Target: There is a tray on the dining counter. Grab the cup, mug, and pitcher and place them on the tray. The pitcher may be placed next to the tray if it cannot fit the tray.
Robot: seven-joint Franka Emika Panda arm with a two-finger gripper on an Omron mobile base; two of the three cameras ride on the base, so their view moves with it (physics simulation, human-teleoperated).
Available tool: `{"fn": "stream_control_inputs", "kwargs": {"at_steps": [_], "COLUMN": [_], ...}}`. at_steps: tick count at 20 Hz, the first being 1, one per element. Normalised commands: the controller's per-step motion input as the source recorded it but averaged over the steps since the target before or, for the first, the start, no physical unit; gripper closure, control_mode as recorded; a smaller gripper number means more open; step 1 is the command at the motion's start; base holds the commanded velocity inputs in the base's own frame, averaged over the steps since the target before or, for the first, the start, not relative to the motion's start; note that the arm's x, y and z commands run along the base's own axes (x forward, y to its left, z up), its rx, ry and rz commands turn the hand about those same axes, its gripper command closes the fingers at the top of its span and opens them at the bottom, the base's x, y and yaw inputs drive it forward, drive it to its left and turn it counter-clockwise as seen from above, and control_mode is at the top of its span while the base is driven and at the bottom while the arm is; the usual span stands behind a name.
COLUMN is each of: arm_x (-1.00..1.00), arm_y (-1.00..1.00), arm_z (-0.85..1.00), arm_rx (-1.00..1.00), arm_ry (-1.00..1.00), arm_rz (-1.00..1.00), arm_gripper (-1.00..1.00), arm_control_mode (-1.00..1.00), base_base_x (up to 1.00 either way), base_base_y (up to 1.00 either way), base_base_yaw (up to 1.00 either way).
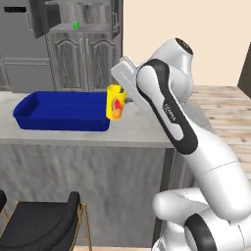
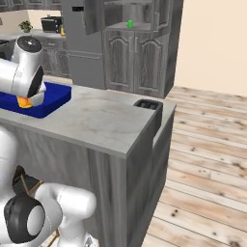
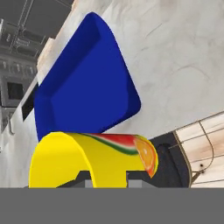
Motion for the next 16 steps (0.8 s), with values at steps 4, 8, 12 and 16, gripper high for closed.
{"fn": "stream_control_inputs", "kwargs": {"at_steps": [4, 8, 12, 16], "arm_x": [0.6, 0.54, 0.39, 0.31], "arm_y": [0.41, 0.42, 0.46, 0.45], "arm_z": [0.35, 0.16, 0.0, 0.0], "arm_rx": [0.0, 0.0, -0.01, 0.0], "arm_ry": [0.04, 0.03, 0.0, 0.02], "arm_rz": [0.0, 0.02, 0.03, 0.02], "arm_gripper": [1.0, 1.0, 1.0, 1.0], "arm_control_mode": [-1.0, -1.0, -1.0, -1.0], "base_base_x": [0.0, 0.0, 0.0, 0.0], "base_base_y": [0.0, 0.0, 0.0, 0.0], "base_base_yaw": [0.0, 0.0, 0.0, 0.0]}}
